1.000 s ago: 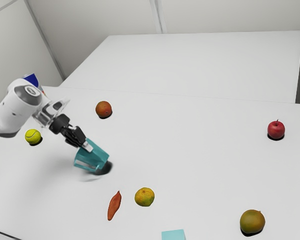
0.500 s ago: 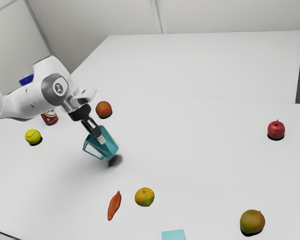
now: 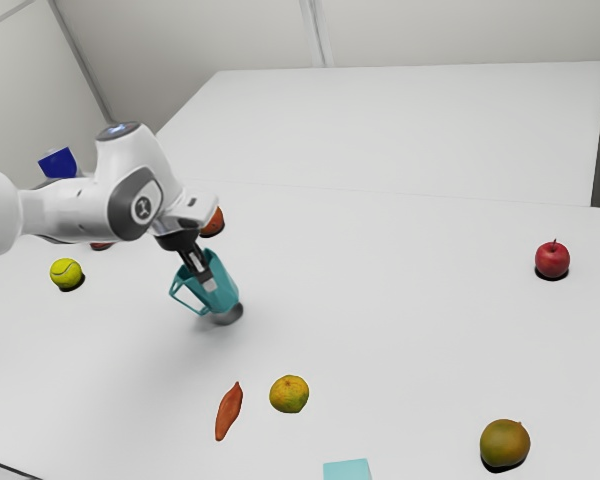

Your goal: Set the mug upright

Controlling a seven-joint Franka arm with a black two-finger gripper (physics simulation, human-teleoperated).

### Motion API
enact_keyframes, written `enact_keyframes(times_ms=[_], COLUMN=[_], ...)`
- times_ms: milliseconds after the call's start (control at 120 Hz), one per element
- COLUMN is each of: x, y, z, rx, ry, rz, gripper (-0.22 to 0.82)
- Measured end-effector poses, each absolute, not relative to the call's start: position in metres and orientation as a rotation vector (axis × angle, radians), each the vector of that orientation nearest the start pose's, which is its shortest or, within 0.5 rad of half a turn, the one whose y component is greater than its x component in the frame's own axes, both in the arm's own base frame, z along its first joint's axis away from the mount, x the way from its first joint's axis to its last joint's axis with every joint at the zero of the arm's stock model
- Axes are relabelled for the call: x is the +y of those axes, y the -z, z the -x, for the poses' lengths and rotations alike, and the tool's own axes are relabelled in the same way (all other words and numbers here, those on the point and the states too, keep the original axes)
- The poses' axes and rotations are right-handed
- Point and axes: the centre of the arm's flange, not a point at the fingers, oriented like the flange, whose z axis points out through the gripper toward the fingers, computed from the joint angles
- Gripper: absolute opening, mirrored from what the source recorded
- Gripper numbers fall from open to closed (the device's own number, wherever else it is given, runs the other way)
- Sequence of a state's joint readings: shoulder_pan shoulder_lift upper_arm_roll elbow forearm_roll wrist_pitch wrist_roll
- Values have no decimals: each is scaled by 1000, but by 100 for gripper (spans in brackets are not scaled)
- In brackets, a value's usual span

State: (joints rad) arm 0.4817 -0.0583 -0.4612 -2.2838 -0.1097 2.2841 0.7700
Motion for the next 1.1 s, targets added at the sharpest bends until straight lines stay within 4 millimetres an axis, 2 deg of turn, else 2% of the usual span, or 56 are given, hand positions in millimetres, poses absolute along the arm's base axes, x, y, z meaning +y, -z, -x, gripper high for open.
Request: enact_keyframes(times_ms=[150,400,533,733,892,992,1100], x=[2,4,3,-2,-11,-18,-19], y=[-373,-361,-359,-364,-385,-413,-453], z=[-512,-510,-510,-509,-508,-508,-522], rx=[1059,1012,1001,1000,1011,1014,971], ry=[93,65,59,68,115,171,227], rz=[2978,2999,3011,3007,2967,2926,2931], gripper=[-18,-18,-4,27,44,50,54])
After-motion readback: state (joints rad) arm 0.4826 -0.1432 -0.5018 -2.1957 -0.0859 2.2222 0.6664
